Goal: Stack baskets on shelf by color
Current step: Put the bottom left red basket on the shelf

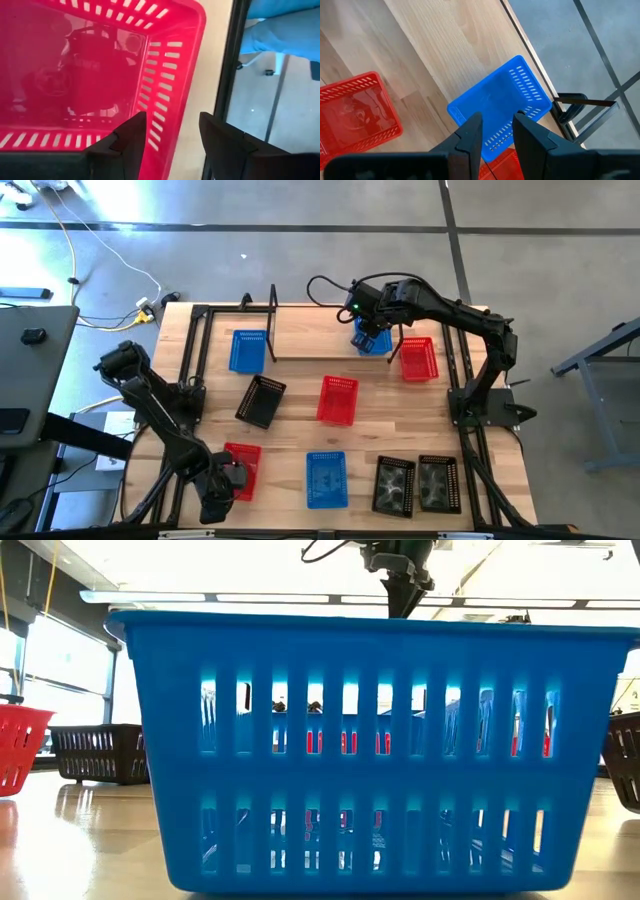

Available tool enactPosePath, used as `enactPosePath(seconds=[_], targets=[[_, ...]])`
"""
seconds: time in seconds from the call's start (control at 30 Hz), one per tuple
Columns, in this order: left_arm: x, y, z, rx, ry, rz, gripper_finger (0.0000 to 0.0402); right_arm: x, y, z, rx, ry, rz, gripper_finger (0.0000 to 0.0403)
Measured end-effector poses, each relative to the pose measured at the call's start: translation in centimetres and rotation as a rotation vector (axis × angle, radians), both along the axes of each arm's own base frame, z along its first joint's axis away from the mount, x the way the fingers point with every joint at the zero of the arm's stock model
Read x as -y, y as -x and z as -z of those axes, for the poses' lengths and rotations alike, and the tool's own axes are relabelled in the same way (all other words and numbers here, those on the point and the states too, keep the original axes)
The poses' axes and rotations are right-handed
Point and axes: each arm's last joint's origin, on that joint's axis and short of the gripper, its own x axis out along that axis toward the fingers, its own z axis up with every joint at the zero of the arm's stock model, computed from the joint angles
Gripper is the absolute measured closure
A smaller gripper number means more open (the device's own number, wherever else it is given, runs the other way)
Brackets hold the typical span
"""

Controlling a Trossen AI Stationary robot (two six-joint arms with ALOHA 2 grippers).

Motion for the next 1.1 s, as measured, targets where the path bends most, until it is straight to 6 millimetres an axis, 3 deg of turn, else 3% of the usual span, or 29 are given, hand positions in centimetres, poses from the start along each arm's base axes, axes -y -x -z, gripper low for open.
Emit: enactPosePath(seconds=[0.2, 0.53, 0.8, 1.1], targets=[[0.6, -0.6, 0.4, -0.034, -0.065, -0.009, 0.0249, 0.0, 0.0, 0.0, 0.001, -0.003, -0.001, 0.0308], [1.1, -1.3, -0.7, 0.013, -0.052, -0.024, 0.0389, 0.0, 0.0, 0.0, -0.004, -0.005, -0.009, 0.0308], [1.6, -2.0, -1.9, 0.037, -0.017, -0.047, 0.0394, 0.0, 0.0, 0.0, -0.029, 0.008, -0.062, 0.0308], [2.5, -3.7, -5.5, 0.119, 0.036, -0.041, 0.0395, 0.0, 0.0, 0.0, -0.058, 0.024, -0.126, 0.0308]])
